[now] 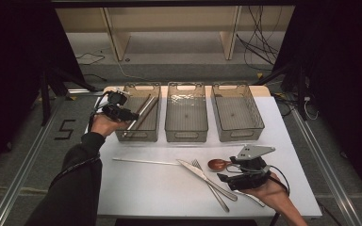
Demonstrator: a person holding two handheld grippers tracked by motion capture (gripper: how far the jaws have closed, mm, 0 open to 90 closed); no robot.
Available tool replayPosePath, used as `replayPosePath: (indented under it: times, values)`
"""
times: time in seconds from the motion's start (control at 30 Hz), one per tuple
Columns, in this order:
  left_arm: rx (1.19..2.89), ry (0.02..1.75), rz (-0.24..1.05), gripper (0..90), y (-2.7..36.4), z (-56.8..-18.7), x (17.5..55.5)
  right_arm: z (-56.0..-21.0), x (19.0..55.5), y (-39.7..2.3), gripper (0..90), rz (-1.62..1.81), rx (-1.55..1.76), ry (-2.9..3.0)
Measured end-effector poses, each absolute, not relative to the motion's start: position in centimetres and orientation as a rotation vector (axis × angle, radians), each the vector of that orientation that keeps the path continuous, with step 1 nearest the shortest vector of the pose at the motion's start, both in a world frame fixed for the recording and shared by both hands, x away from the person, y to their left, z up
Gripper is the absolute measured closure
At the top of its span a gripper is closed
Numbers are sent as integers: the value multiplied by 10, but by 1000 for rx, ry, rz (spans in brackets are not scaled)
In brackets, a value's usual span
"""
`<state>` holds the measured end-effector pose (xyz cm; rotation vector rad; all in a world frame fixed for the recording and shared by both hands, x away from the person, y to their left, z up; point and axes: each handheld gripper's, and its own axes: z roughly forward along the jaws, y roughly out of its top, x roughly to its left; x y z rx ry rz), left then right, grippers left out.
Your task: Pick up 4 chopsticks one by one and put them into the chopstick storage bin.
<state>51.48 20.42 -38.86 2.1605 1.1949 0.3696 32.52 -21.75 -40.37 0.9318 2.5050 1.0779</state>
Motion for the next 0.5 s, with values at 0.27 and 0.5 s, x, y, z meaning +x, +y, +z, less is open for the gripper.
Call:
replayPosePath:
  times: [0.27, 0.5]
  values:
    - [2224, 1013, 299, 267, 196, -379, 482, -403, 325, -218, 269, 1078, 935, 2498]
    - [2286, 865, 326, 216, 194, -379, 460, -402, 324, -217, 269, 1083, 926, 2486]
